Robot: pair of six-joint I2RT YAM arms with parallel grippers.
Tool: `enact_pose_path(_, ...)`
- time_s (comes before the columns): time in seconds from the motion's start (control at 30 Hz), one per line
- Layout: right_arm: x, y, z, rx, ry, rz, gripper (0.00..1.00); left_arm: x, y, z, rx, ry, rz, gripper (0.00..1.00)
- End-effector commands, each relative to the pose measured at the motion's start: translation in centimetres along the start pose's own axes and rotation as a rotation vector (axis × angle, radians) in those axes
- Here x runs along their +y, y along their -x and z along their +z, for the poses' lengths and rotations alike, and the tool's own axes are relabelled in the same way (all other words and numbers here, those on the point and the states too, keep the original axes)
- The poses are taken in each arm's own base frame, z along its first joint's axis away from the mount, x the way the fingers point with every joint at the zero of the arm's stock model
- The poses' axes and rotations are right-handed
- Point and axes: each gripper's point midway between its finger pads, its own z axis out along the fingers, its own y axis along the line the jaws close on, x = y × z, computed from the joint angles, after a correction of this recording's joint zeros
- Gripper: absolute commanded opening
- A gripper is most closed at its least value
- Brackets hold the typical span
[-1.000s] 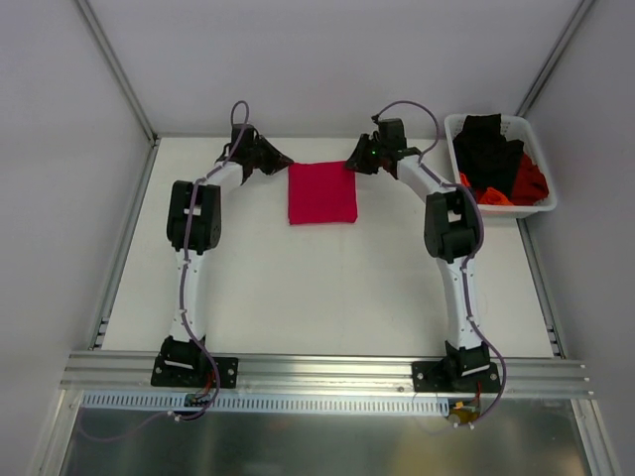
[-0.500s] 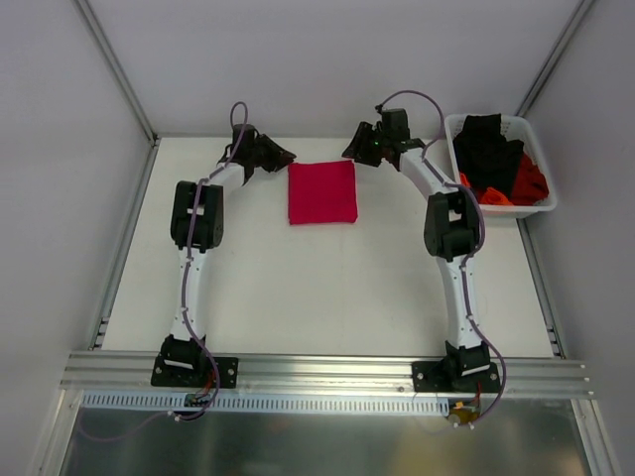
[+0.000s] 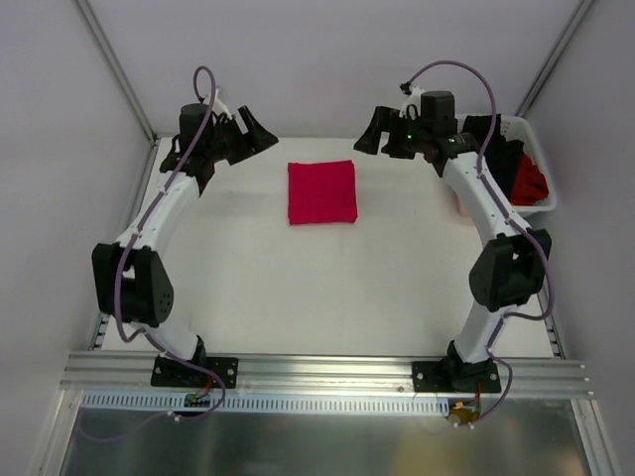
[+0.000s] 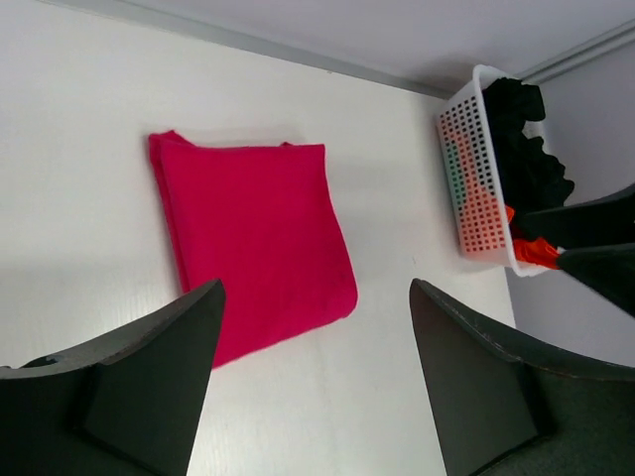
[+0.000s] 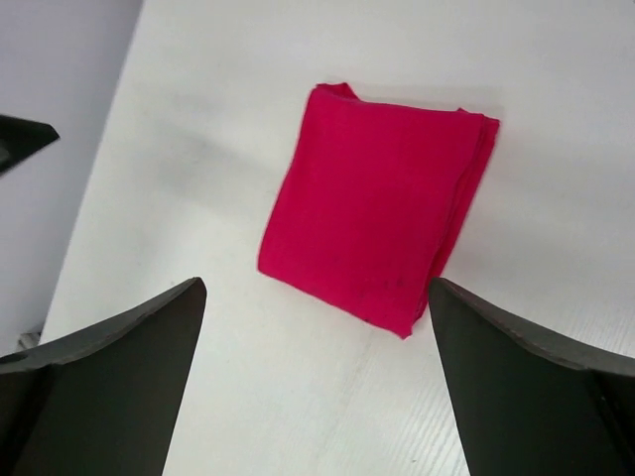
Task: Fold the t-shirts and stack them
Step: Neatly place the folded tshirt to the corner
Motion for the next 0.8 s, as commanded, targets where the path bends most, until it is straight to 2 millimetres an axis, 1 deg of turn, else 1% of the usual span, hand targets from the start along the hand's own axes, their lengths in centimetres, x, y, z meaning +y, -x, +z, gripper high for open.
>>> enact_pose_path(0.0, -0.1, -3.4, -1.7, 0.088, -0.001, 0.084, 0.99, 6.0, -7.9, -1.8, 0.154, 0.242, -0.002, 0.76)
enact_pose_path(0.03, 0.7, -2.7, -2.6, 0.039, 0.002, 0.082, 0.99, 5.5, -8.0, -2.7, 0.139, 0.248, -0.001, 0.76)
enact_pose_path(0.07, -0.4, -5.0, -2.5, 0.061, -0.031, 0.089, 0.99, 6.3, -9.7, -3.0, 0.160, 0.283, -0.004, 0.77)
enact_pose_path(0.1, -1.5, -4.7, -2.6, 0.001, -0.101, 0.049, 0.99, 6.1, -10.0, -3.2, 0.141, 0.313, 0.023, 0.78)
enact_pose_path(0.13, -1.5, -5.5, -3.0, -0.005, -0.119, 0.022, 0.99, 6.2, -10.5, -3.2, 0.147, 0.324, 0.020, 0.78)
enact_pose_path(0.17, -1.3, -5.4, -4.2, -0.030, -0.127, 0.000, 0.99, 6.2, -11.2, -3.2, 0.162, 0.322, 0.009, 0.79)
enact_pose_path(0.23, -2.2, -7.0, -5.1, -0.004, -0.170, 0.017, 0.99, 6.1, -12.0, -2.9, 0.183, 0.322, -0.044, 0.80)
enact_pose_path(0.27, -2.0, -7.1, -5.9, -0.009, -0.173, 0.016, 0.99, 6.2, -12.2, -2.8, 0.185, 0.325, -0.057, 0.80)
enact_pose_path(0.3, -2.3, -8.0, -6.1, 0.009, -0.188, 0.028, 0.99, 6.2, -12.2, -2.7, 0.185, 0.327, -0.066, 0.80)
enact_pose_path(0.37, -2.7, -8.9, -6.5, 0.010, -0.210, 0.042, 0.99, 6.7, -12.5, -2.1, 0.191, 0.344, -0.090, 0.80)
enact_pose_path(0.4, -2.8, -9.1, -6.9, 0.002, -0.217, 0.045, 0.99, 6.5, -12.1, -1.7, 0.187, 0.342, -0.092, 0.80)
enact_pose_path(0.43, -3.4, -9.7, -7.0, 0.007, -0.246, 0.065, 0.99, 7.3, -12.6, -0.8, 0.195, 0.369, -0.103, 0.80)
enact_pose_path(0.47, -3.6, -10.0, -7.2, 0.007, -0.256, 0.072, 0.99, 7.1, -11.9, -0.2, 0.178, 0.371, -0.105, 0.80)
enact_pose_path(0.5, -3.5, -9.9, -7.7, -0.006, -0.261, 0.073, 0.99, 8.1, -12.5, 1.1, 0.192, 0.391, -0.116, 0.80)
enact_pose_path(0.53, -3.6, -10.0, -7.9, -0.014, -0.276, 0.085, 0.99, 8.4, -12.6, 1.9, 0.192, 0.393, -0.122, 0.80)
enact_pose_path(0.57, -3.9, -10.3, -8.1, -0.015, -0.288, 0.094, 0.99, 8.1, -12.7, 2.8, 0.201, 0.378, -0.148, 0.80)
enact_pose_path(0.6, -4.1, -10.3, -8.3, -0.020, -0.294, 0.102, 0.99, 7.5, -11.6, 4.0, 0.179, 0.349, -0.158, 0.79)
enact_pose_path(0.63, -4.0, -10.2, -8.6, -0.021, -0.292, 0.109, 0.99, 8.5, -12.8, 5.5, 0.210, 0.356, -0.178, 0.79)
enact_pose_path(0.67, -4.1, -10.4, -8.7, -0.016, -0.288, 0.132, 0.99, 8.0, -12.1, 6.4, 0.198, 0.332, -0.200, 0.77)
enact_pose_path(0.7, -4.2, -10.6, -8.8, -0.011, -0.288, 0.146, 0.99, 8.1, -12.3, 7.2, 0.200, 0.323, -0.214, 0.77)
enact_pose_path(0.73, -4.1, -10.8, -9.0, 0.002, -0.281, 0.160, 0.99, 8.8, -12.7, 8.1, 0.200, 0.330, -0.240, 0.76)
enact_pose_path(0.77, -4.2, -10.9, -9.2, 0.004, -0.284, 0.169, 0.99, 8.8, -12.5, 8.6, 0.191, 0.326, -0.244, 0.76)
